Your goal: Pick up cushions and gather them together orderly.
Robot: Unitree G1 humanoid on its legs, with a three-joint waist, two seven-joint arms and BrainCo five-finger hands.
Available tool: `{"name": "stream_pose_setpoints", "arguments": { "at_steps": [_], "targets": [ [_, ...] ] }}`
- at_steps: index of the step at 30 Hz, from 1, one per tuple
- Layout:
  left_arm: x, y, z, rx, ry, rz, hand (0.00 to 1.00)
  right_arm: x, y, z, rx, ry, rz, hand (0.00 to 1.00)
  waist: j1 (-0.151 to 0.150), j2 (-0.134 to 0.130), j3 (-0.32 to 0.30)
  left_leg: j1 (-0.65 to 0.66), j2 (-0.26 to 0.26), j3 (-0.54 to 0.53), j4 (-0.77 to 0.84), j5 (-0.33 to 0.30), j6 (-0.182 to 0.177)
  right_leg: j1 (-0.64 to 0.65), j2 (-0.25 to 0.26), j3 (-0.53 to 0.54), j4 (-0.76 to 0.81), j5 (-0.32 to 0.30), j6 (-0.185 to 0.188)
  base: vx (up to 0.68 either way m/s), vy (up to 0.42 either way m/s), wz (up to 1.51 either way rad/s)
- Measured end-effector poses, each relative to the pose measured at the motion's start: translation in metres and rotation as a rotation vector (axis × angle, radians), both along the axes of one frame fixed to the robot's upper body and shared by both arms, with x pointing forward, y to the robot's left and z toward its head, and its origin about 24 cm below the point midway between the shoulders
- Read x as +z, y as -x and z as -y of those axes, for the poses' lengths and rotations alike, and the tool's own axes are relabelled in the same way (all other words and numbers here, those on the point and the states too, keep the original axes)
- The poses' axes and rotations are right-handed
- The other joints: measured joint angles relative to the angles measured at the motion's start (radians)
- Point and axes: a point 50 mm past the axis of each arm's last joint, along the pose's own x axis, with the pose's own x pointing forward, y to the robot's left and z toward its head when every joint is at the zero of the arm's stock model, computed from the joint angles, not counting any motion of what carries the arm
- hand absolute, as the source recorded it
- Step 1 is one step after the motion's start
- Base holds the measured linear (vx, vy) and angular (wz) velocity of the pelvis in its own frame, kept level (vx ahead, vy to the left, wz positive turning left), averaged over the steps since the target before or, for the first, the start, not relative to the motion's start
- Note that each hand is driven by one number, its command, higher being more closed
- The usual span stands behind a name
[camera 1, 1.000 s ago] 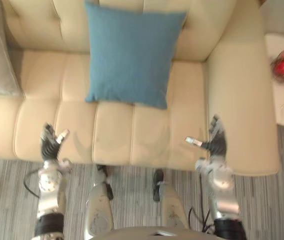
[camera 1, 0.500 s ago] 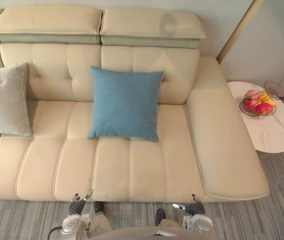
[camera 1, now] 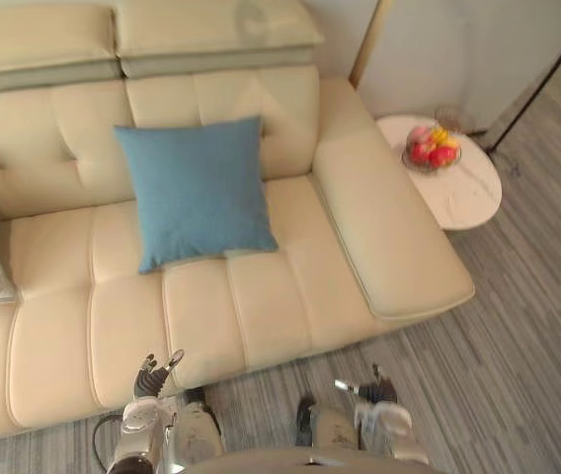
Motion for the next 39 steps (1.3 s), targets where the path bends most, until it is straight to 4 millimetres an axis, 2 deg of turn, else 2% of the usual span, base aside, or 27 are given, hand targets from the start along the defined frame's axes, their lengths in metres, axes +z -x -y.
{"name": "stream_pose_setpoints", "arguments": {
  "at_steps": [1,2,3,4,5,6,7,8,9,10,11,12,13,14,15,16,18,19,22,23,25,28,29,30,33,39],
  "targets": [
    [0.0,0.002,-0.001,0.002,-0.003,-0.004,0.0,0.0,0.0,-0.003,0.013,-0.002,0.0,0.0,0.0,-0.007,-0.003,-0.008,-0.006,-0.003,0.004,0.007,0.004,0.008,-0.006,0.009,0.038,-0.015,0.013,-0.21,-0.08,0.46],
    [-0.001,0.004,-0.002,0.007,-0.003,-0.009,0.0,-0.001,-0.001,-0.006,0.023,-0.007,-0.001,0.0,0.003,-0.015,-0.006,-0.032,-0.008,-0.008,0.024,0.024,0.003,0.019,-0.01,0.031,0.094,-0.041,0.041,-0.25,-0.164,0.28],
    [-0.002,0.008,-0.001,0.015,-0.003,-0.016,0.0,0.002,-0.007,-0.007,0.027,-0.007,0.021,0.0,0.021,-0.02,-0.007,-0.08,-0.005,-0.019,0.055,0.049,-0.005,0.032,-0.006,0.06,0.098,-0.109,0.071,-0.31,-0.213,0.21],
    [-0.003,0.009,0.0,0.018,0.002,-0.02,0.0,0.004,-0.011,-0.007,0.027,-0.001,0.031,0.0,0.026,-0.026,-0.01,-0.093,-0.002,-0.025,0.058,0.062,-0.005,0.034,0.003,0.064,0.074,-0.145,0.077,-0.28,-0.216,0.1],
    [-0.005,0.012,0.003,0.027,0.016,-0.03,0.0,0.008,-0.018,-0.004,0.02,0.017,0.051,0.0,0.034,-0.012,0.0,-0.104,0.002,-0.025,0.039,0.091,-0.011,0.042,0.023,0.056,0.022,-0.195,0.064,-0.27,-0.186,-0.1],
    [-0.007,0.015,0.01,0.034,0.036,-0.036,0.0,0.01,-0.023,-0.001,0.017,0.03,0.064,0.0,0.049,0.013,-0.005,-0.108,0.022,-0.019,-0.013,0.115,-0.018,0.058,0.049,0.034,-0.064,-0.237,0.052,-0.39,-0.245,-0.28],
    [-0.008,0.019,0.016,0.051,0.062,-0.034,0.0,0.013,-0.027,0.001,0.003,0.031,0.081,0.0,0.058,0.031,-0.009,-0.121,0.038,-0.006,-0.052,0.122,-0.028,0.065,0.075,0.014,-0.144,-0.273,0.018,-0.5,-0.266,-0.28],
    [-0.01,0.02,0.023,0.047,0.078,-0.043,0.0,0.015,-0.029,0.005,-0.002,0.045,0.089,0.0,0.057,0.07,0.005,-0.122,0.059,-0.01,-0.094,0.118,-0.038,0.057,0.104,-0.004,-0.157,-0.255,-0.011,-0.52,-0.243,0.05],
    [-0.011,0.019,0.031,0.021,0.092,-0.046,0.0,0.013,-0.023,0.008,-0.013,0.056,0.07,0.0,0.045,0.09,0.005,-0.111,0.075,-0.01,-0.149,0.091,-0.109,0.04,0.127,-0.028,-0.159,-0.236,-0.041,-0.42,-0.158,0.23],
    [-0.011,0.019,0.033,0.019,0.094,-0.044,0.0,0.011,-0.018,0.009,-0.023,0.062,0.058,0.0,0.045,0.083,0.009,-0.113,0.082,-0.005,-0.147,0.096,-0.128,0.037,0.127,-0.038,-0.158,-0.232,-0.056,-0.37,-0.093,0.3],
    [-0.011,0.019,0.031,0.011,0.082,-0.048,0.0,0.008,-0.012,0.01,-0.04,0.062,0.04,0.0,0.04,0.078,0.007,-0.115,0.068,0.008,-0.122,0.108,-0.112,0.036,0.11,-0.058,-0.162,-0.225,-0.085,-0.25,-0.034,0.3],
    [-0.01,0.017,0.029,0.0,0.07,-0.045,0.0,0.007,-0.008,0.013,-0.056,0.062,0.032,0.0,0.025,0.059,0.006,-0.117,0.032,0.004,-0.072,0.11,-0.093,0.036,0.082,-0.067,-0.172,-0.217,-0.092,-0.25,-0.036,0.45],
    [-0.009,0.017,0.026,0.0,0.06,-0.047,0.0,0.007,-0.006,0.015,-0.065,0.069,0.025,0.0,0.008,0.043,0.007,-0.12,-0.009,-0.015,0.056,0.086,-0.072,0.048,0.057,-0.074,-0.219,-0.177,-0.08,-0.19,-0.032,0.39],
    [-0.009,0.017,0.028,0.001,0.061,-0.046,0.0,0.006,-0.004,0.016,-0.071,0.072,0.022,0.0,0.004,0.042,0.004,-0.105,-0.018,-0.03,0.164,0.042,-0.064,0.064,0.056,-0.074,-0.273,-0.13,-0.07,-0.18,0.012,0.17],
    [-0.01,0.018,0.029,0.0,0.06,-0.05,0.0,0.005,-0.001,0.015,-0.075,0.066,0.015,0.0,0.009,0.044,0.003,-0.076,-0.018,-0.031,0.219,-0.042,-0.042,0.068,0.057,-0.073,-0.309,-0.095,-0.064,-0.12,0.065,-0.01],
    [-0.011,0.018,0.031,-0.002,0.064,-0.053,0.0,0.002,0.003,0.013,-0.078,0.059,0.0,0.0,0.012,0.046,0.001,-0.051,-0.014,-0.033,0.256,-0.112,-0.038,0.064,0.057,-0.073,-0.333,-0.07,-0.058,-0.11,0.149,-0.05],
    [-0.013,0.021,0.031,-0.001,0.067,-0.071,0.0,-0.002,0.009,0.011,-0.099,0.038,-0.025,0.0,0.011,0.053,-0.002,0.014,-0.012,-0.04,0.271,-0.211,-0.045,0.071,0.053,-0.07,-0.373,-0.033,-0.032,-0.12,0.221,-0.03],
    [-0.015,0.024,0.03,0.006,0.069,-0.088,0.0,-0.006,0.014,0.011,-0.117,0.021,-0.05,0.0,0.007,0.058,-0.003,0.047,-0.029,-0.048,0.212,-0.233,-0.043,0.088,0.055,-0.064,-0.397,-0.016,-0.015,-0.12,0.235,-0.04],
    [-0.022,0.04,0.017,0.006,0.038,-0.16,0.0,-0.018,0.032,0.006,-0.151,-0.021,-0.149,0.0,-0.014,0.003,-0.039,0.127,-0.134,-0.024,0.0,-0.132,-0.015,0.134,0.013,-0.052,-0.546,0.062,0.015,-0.09,0.175,0.07],
    [-0.023,0.042,0.015,0.002,0.033,-0.175,0.0,-0.021,0.039,0.007,-0.17,-0.027,-0.174,0.0,-0.017,-0.005,-0.047,0.16,-0.163,-0.022,-0.08,-0.098,-0.015,0.152,0.003,-0.052,-0.587,0.089,0.021,-0.09,0.155,0.13],
    [-0.027,0.048,0.016,-0.017,0.035,-0.212,0.0,-0.024,0.047,0.01,-0.221,-0.046,-0.194,0.0,-0.027,0.001,-0.063,0.201,-0.2,-0.02,-0.194,-0.037,-0.007,0.165,-0.003,-0.048,-0.644,0.133,0.02,-0.09,0.119,0.06],
    [-0.03,0.052,0.018,-0.038,0.046,-0.242,0.0,-0.023,0.047,0.014,-0.252,-0.051,-0.187,0.0,-0.035,0.012,-0.076,0.21,-0.214,-0.025,-0.241,-0.002,0.0,0.175,-0.001,-0.046,-0.679,0.159,0.026,-0.06,0.069,0.02],
    [-0.03,0.053,0.017,-0.049,0.042,-0.249,0.0,-0.023,0.047,0.015,-0.258,-0.05,-0.186,0.0,-0.035,0.026,-0.074,0.226,-0.216,-0.025,-0.261,0.01,0.0,0.18,0.003,-0.045,-0.682,0.161,0.025,-0.06,0.018,-0.02],
    [-0.031,0.054,0.019,-0.059,0.041,-0.261,0.0,-0.024,0.047,0.017,-0.266,-0.049,-0.191,0.0,-0.036,0.037,-0.077,0.24,-0.217,-0.026,-0.271,0.015,-0.002,0.19,0.007,-0.044,-0.686,0.161,0.025,-0.05,0.012,-0.04],
    [-0.032,0.055,0.021,-0.064,0.048,-0.264,0.0,-0.025,0.048,0.018,-0.268,-0.056,-0.201,0.0,-0.033,0.047,-0.084,0.254,-0.213,-0.026,-0.272,0.015,-0.002,0.197,0.014,-0.032,-0.69,0.16,0.024,-0.02,-0.002,-0.1],
    [-0.033,0.056,0.021,-0.07,0.057,-0.275,0.0,-0.027,0.05,0.018,-0.259,-0.077,-0.218,0.0,-0.037,0.037,-0.087,0.292,-0.203,0.001,-0.271,0.01,-0.009,0.227,0.029,-0.002,-0.709,0.167,0.017,0.0,-0.015,-0.18]
  ]
}}
